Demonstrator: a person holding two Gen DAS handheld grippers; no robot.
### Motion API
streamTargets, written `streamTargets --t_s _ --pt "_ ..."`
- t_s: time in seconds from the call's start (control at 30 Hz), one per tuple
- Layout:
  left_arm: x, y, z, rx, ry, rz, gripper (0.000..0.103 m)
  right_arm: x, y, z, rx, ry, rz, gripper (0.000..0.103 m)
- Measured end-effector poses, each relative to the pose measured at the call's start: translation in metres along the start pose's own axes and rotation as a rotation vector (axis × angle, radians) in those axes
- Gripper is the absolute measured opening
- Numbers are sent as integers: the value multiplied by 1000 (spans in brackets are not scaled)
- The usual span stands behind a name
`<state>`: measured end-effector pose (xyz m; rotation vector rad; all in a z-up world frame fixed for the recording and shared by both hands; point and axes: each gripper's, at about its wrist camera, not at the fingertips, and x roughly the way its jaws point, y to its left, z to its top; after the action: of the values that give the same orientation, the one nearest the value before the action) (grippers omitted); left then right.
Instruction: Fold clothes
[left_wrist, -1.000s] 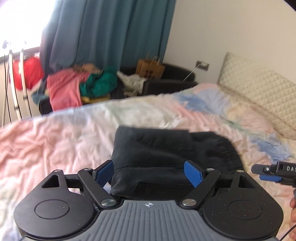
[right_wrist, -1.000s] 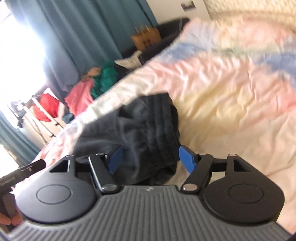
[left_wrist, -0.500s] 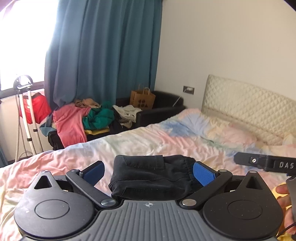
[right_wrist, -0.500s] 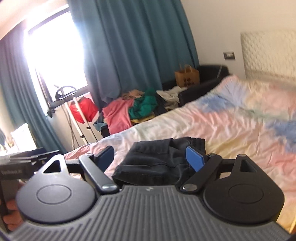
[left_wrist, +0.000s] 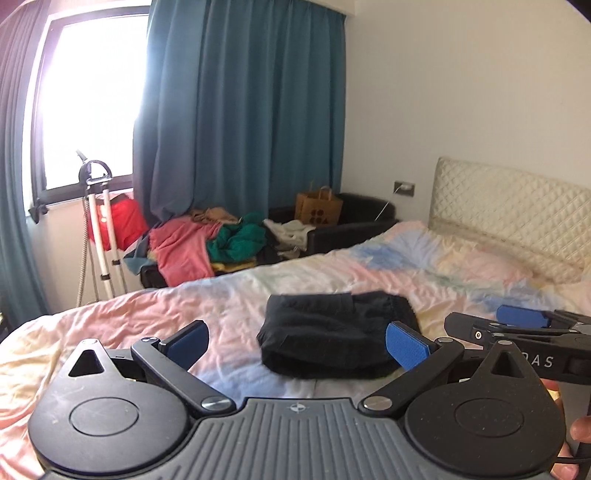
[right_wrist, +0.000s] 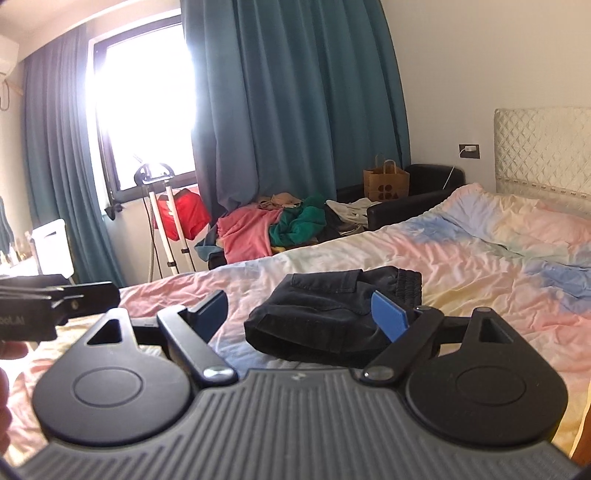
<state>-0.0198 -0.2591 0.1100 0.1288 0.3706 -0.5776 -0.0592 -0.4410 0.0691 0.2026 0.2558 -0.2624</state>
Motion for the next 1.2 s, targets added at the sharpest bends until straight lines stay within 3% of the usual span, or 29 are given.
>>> streamTargets --t_s 0.33,0.67,1.2 --pt "6 6 -36 -16 -23 68 103 19 5 -45 -22 38 -51 86" --pt "30 7 -49 -26 6 82 103 28 5 -56 -16 14 -121 86" --pt "21 9 -47 -31 -9 92 103 25 9 -54 -30 11 -124 86"
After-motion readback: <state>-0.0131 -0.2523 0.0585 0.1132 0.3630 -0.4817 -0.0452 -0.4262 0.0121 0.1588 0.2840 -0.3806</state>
